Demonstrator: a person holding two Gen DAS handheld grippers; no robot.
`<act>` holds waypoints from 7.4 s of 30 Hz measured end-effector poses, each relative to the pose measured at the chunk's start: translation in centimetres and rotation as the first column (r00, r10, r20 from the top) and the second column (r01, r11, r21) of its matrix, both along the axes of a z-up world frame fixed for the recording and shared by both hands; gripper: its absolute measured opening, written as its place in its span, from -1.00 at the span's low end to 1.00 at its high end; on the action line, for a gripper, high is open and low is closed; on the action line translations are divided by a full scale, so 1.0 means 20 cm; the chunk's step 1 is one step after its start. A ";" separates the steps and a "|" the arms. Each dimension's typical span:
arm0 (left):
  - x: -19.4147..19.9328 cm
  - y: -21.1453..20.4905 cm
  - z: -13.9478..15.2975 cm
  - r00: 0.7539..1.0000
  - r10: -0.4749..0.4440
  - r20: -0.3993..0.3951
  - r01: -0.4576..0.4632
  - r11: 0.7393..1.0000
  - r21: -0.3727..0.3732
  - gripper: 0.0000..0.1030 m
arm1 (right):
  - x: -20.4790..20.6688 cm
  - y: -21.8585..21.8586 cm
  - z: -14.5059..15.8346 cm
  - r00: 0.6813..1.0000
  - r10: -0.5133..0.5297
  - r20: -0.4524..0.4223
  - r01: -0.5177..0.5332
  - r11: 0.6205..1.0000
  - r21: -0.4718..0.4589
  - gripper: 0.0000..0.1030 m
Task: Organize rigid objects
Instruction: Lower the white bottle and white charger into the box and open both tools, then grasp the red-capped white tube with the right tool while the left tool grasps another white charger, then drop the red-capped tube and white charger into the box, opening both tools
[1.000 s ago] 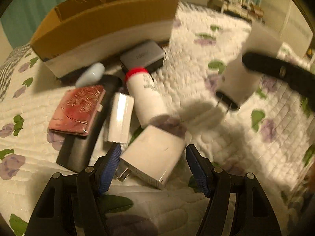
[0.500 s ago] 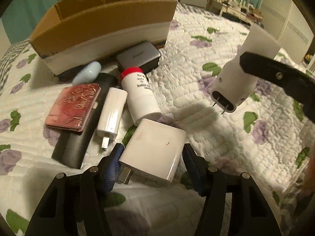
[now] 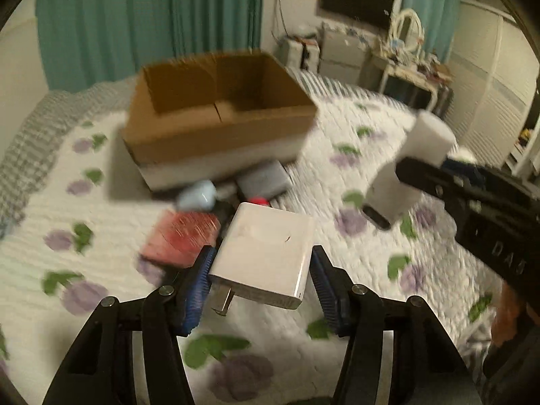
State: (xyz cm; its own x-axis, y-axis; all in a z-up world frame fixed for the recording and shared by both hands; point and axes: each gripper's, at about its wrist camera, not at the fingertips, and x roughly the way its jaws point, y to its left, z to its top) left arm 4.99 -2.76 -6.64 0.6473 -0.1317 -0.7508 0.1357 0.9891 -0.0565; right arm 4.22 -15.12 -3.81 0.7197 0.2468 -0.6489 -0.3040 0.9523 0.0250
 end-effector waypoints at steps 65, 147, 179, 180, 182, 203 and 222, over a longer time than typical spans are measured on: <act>0.76 0.29 0.23 0.970 0.173 0.170 -0.179 0.984 0.022 0.18 | 0.93 0.30 0.25 0.995 0.080 0.066 -0.083 0.996 0.039 0.38; 0.32 -0.24 -0.57 0.976 -0.094 -0.199 0.140 0.963 0.232 -0.08 | 0.36 0.06 -0.39 0.978 0.067 -0.199 -0.060 0.997 0.044 -0.30; 0.38 0.01 0.09 0.996 0.058 0.075 -0.059 0.998 0.018 -0.22 | 0.33 0.09 0.05 0.995 0.101 -0.019 -0.100 0.995 0.019 -0.30; 0.41 0.02 0.12 0.994 0.062 0.085 -0.063 0.998 0.017 -0.22 | 0.35 0.10 0.09 0.994 0.108 -0.006 -0.108 0.994 0.014 -0.30; 0.45 0.04 0.16 0.992 0.072 0.102 -0.074 0.997 0.013 -0.22 | 0.39 0.12 0.14 0.993 0.118 0.012 -0.118 0.993 0.005 -0.30; 1.00 0.19 0.07 0.980 0.181 0.086 -0.188 0.979 0.083 -0.22 | 0.93 0.23 0.18 0.987 0.152 0.052 -0.154 0.987 0.042 -0.30; 1.09 0.26 0.01 0.975 0.195 0.107 -0.205 0.974 0.099 0.08 | 1.17 0.36 0.03 0.987 0.162 0.022 -0.163 0.984 0.072 -0.30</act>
State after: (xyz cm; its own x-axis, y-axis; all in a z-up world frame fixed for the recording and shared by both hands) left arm 26.78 2.40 -6.39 0.7217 0.0870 -0.6867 -0.0661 0.9962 0.0568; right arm 27.61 -7.96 -3.12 0.6760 0.4081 -0.6136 -0.4556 0.8859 0.0872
